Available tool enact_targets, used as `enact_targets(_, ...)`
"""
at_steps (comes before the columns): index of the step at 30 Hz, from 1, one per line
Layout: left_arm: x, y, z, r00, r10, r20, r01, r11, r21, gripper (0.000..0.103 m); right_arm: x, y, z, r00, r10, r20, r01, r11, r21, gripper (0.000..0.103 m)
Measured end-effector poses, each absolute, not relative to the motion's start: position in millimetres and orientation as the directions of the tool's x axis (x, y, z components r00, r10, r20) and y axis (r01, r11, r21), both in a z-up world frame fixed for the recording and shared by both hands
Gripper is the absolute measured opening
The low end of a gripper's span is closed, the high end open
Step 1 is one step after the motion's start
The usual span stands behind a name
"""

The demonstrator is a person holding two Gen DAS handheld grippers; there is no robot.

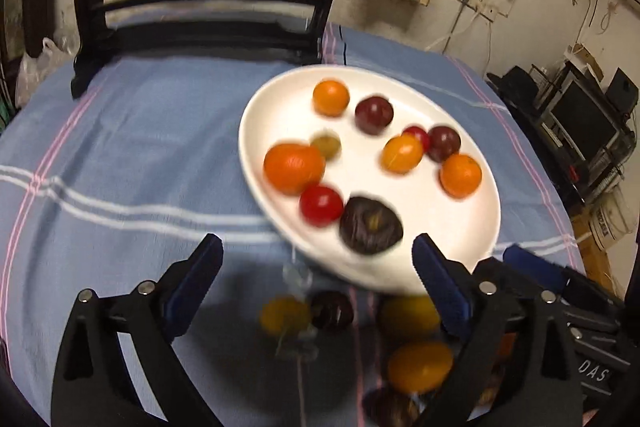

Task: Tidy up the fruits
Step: 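Carry the orange and yellow fruit over the plate and open both tools, then grasp a dark wrinkled fruit with the left tool while the right tool grasps another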

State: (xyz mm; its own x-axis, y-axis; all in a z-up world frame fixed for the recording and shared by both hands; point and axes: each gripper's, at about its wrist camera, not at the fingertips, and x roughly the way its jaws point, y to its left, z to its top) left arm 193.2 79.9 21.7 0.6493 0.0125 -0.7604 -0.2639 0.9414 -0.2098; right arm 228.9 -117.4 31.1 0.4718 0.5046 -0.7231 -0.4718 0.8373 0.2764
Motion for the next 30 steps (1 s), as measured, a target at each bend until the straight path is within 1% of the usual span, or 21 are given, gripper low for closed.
enact_targets(2, 186.3, 80.2, 21.4, 0.645, 0.011, -0.764, -0.262, 0.942, -0.208, 0.094, 215.1, -118.9, 35.1, 0.499, 0.487, -0.717, -0.489, 0.841, 0.231, 0.070)
enact_targets(6, 168.0, 79.1, 18.0, 0.640, 0.032, -0.768, -0.272, 0.944, -0.188, 0.095, 195.9, -132.5, 34.5, 0.519, 0.470, -0.714, -0.489, 0.848, 0.203, 0.074)
enact_targets(16, 122.2, 68.8, 9.0, 0.638, 0.029, -0.770, -0.236, 0.959, -0.159, 0.095, 156.8, -168.7, 23.6, 0.537, 0.427, -0.728, -0.476, 0.866, 0.156, 0.074)
enact_targets(22, 110.2, 67.0, 2.6, 0.628, 0.031, -0.778, -0.221, 0.965, -0.140, 0.095, 140.9, -174.0, 7.7, 0.514, 0.412, -0.753, -0.476, 0.867, 0.150, 0.074)
enact_targets(25, 108.1, 66.8, 0.6, 0.624, 0.035, -0.780, -0.219, 0.967, -0.132, 0.095, 132.0, -168.9, 1.7, 0.504, 0.404, -0.763, -0.502, 0.856, 0.122, 0.073)
enact_targets(26, 107.6, 67.1, 0.2, 0.622, 0.033, -0.782, -0.220, 0.966, -0.134, 0.095, 128.7, -166.0, 0.2, 0.497, 0.407, -0.767, -0.517, 0.848, 0.115, 0.071)
enact_targets(27, 106.8, 67.2, -0.5, 0.622, 0.031, -0.782, -0.220, 0.966, -0.137, 0.095, 126.5, -163.8, -0.7, 0.488, 0.410, -0.770, -0.529, 0.841, 0.113, 0.063)
enact_targets(28, 106.6, 67.2, -0.6, 0.622, 0.029, -0.782, -0.220, 0.966, -0.138, 0.095, 123.4, -161.3, -3.0, 0.472, 0.415, -0.778, -0.543, 0.832, 0.115, 0.059)
enact_targets(29, 106.4, 67.0, -0.6, 0.622, 0.030, -0.783, -0.219, 0.966, -0.137, 0.095, 122.4, -159.5, -4.9, 0.459, 0.418, -0.784, -0.552, 0.826, 0.117, 0.052)
enact_targets(30, 106.7, 67.3, -0.6, 0.622, 0.031, -0.783, -0.219, 0.966, -0.136, 0.095, 121.4, -157.5, -7.3, 0.447, 0.416, -0.792, -0.559, 0.821, 0.117, 0.048)
